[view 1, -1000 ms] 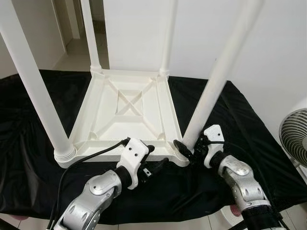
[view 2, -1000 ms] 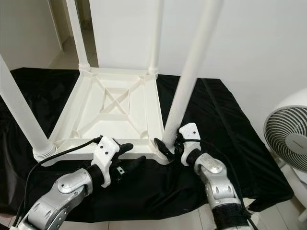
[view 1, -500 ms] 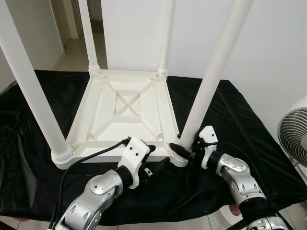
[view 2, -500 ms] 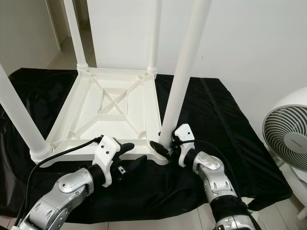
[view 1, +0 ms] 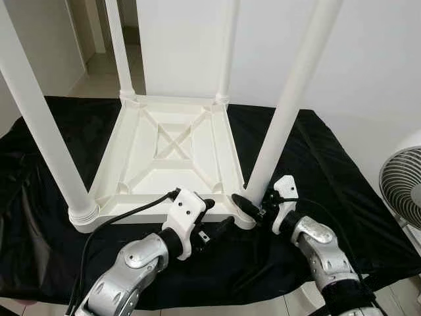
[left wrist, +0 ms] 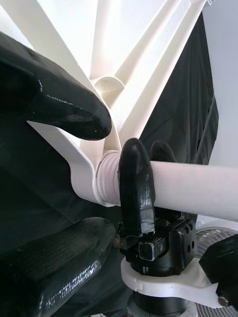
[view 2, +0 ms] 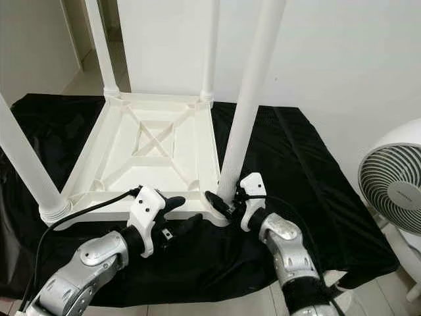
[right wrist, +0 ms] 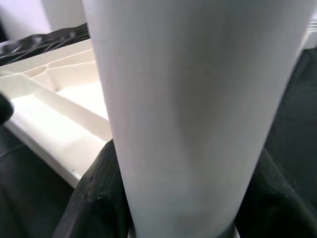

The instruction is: Building children table

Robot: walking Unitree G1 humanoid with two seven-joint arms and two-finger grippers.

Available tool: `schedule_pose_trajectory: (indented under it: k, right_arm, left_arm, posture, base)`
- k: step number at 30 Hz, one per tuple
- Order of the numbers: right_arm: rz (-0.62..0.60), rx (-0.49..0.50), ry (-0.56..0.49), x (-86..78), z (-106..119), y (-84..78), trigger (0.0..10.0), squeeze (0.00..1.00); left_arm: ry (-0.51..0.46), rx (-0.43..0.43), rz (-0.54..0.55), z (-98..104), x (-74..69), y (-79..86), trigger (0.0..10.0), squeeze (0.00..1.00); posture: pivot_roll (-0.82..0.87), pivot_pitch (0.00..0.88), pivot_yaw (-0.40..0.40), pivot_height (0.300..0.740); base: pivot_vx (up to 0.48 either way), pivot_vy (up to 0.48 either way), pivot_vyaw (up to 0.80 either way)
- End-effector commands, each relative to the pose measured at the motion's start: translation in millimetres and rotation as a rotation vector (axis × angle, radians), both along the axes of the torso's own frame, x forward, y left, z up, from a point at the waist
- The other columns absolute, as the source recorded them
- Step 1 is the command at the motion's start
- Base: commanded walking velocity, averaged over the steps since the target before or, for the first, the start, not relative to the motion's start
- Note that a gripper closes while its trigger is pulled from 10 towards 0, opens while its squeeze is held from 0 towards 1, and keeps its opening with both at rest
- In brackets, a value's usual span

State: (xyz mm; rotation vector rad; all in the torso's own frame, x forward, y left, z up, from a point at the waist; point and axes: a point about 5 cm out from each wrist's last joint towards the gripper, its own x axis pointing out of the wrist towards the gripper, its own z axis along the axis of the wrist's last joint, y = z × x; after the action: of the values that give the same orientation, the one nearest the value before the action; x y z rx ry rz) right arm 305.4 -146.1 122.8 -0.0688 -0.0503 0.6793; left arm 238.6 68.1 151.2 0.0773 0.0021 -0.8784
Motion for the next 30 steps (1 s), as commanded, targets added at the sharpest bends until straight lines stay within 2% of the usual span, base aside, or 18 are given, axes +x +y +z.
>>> schedule_pose_trajectory:
  k: [1, 4, 6, 8, 9, 10, 13, 18, 20, 22, 23, 25, 26, 28, 29, 30]
  right_arm:
    - [-0.085, 0.007, 0.032, -3.3, -6.5, -1.7, 0.0, 0.00]
    - [-0.139, 0.044, 0.044, -5.8, -6.5, 1.5, 0.0, 0.00]
    - [-0.294, 0.074, 0.066, -4.7, -8.4, 3.6, 0.0, 0.00]
    - [-0.331, 0.081, 0.074, -4.6, -9.0, 4.0, 0.0, 0.00]
    - [-0.442, 0.125, 0.119, -4.5, -12.1, 5.7, 0.0, 0.00]
    - [-0.442, 0.125, 0.119, -4.5, -12.1, 5.7, 0.0, 0.00]
    - [-0.560, 0.148, 0.131, -5.2, -12.3, 10.7, 0.0, 0.00]
    - [-0.621, 0.173, 0.145, -5.9, -9.3, 19.6, 0.0, 0.00]
    - [-0.582, 0.187, 0.140, -8.8, -4.2, 29.1, 0.0, 0.00]
    - [-0.576, 0.179, 0.139, -9.1, -3.7, 29.7, 0.0, 0.00]
    - [-0.556, 0.171, 0.130, -9.5, -2.3, 30.7, 3.6, 0.00]
    - [-0.556, 0.171, 0.130, -9.5, -2.3, 30.7, 3.6, 0.00]
    - [-0.482, 0.179, 0.107, -9.6, 3.2, 33.0, 10.0, 0.00]
    - [-0.461, 0.183, 0.099, -9.4, 5.2, 32.5, 10.0, 0.00]
    - [-0.446, 0.181, 0.091, -8.9, 6.8, 30.5, 10.0, 0.82]
    - [-0.443, 0.178, 0.087, -8.6, 7.6, 28.9, 10.0, 0.82]
  left_arm:
    - [0.018, 0.036, -0.074, -6.9, -5.3, -2.8, 10.0, 0.00]
    - [0.008, 0.071, -0.073, -11.0, -5.3, -2.2, 10.0, 0.00]
    - [0.000, 0.088, -0.067, -13.4, -3.9, -1.8, 10.0, 0.00]
    - [-0.004, 0.093, -0.064, -13.6, -3.6, -1.6, 10.0, 0.00]
    - [-0.016, 0.105, -0.056, -13.6, -2.3, -0.9, 10.0, 0.00]
    - [-0.016, 0.105, -0.056, -13.6, -2.3, -0.9, 10.0, 0.00]
    - [-0.017, 0.097, -0.046, -11.9, -0.5, -0.2, 10.0, 0.00]
    - [-0.022, 0.096, -0.041, -11.3, 0.3, -0.1, 10.0, 0.00]
    - [-0.027, 0.091, -0.040, -10.8, -0.1, -1.2, 10.0, 0.00]
    - [-0.027, 0.090, -0.040, -10.6, -0.1, -1.4, 10.0, 0.00]
    - [-0.027, 0.090, -0.040, -10.6, 0.0, -1.4, 10.0, 0.00]
    - [-0.027, 0.090, -0.040, -10.6, 0.0, -1.4, 10.0, 0.00]
    - [-0.029, 0.090, -0.042, -10.2, 0.7, -1.2, 10.0, 0.00]
    - [-0.030, 0.089, -0.043, -10.0, 0.9, -1.2, 10.0, 0.00]
    - [-0.031, 0.089, -0.044, -9.9, 1.0, -1.3, 10.0, 0.00]
    - [-0.031, 0.089, -0.044, -9.8, 1.1, -1.3, 10.0, 0.00]
  posture:
    - [0.02, 0.056, -0.036, 0.740]
    - [0.01, 0.056, -0.037, 0.740]
    - [0.01, 0.056, -0.037, 0.740]
    - [0.01, 0.056, -0.041, 0.740]
    - [0.01, 0.055, -0.042, 0.740]
    - [0.01, 0.055, -0.042, 0.740]
    - [0.02, 0.053, -0.050, 0.740]
    - [0.02, 0.051, -0.054, 0.740]
    - [0.02, 0.046, -0.057, 0.740]
    - [0.02, 0.046, -0.057, 0.740]
    - [0.02, 0.046, -0.057, 0.740]
    - [0.02, 0.046, -0.057, 0.740]
    - [0.02, 0.043, -0.054, 0.740]
    - [0.02, 0.043, -0.053, 0.740]
    - [0.02, 0.043, -0.053, 0.740]
    - [0.02, 0.043, -0.053, 0.740]
  base:
    - [0.000, 0.000, 0.00]
    - [0.000, 0.000, 0.00]
    - [0.000, 0.000, 0.00]
    - [0.000, 0.000, 0.00]
    - [0.000, 0.000, 0.00]
    - [0.000, 0.000, 0.00]
    - [0.000, 0.000, 0.00]
    - [0.000, 0.000, 0.00]
    - [0.000, 0.000, 0.00]
    - [0.000, 0.000, 0.00]
    - [0.000, 0.000, 0.00]
    - [0.000, 0.000, 0.00]
    - [0.000, 0.000, 0.00]
    - [0.000, 0.000, 0.00]
    - [0.000, 0.000, 0.00]
    - [0.000, 0.000, 0.00]
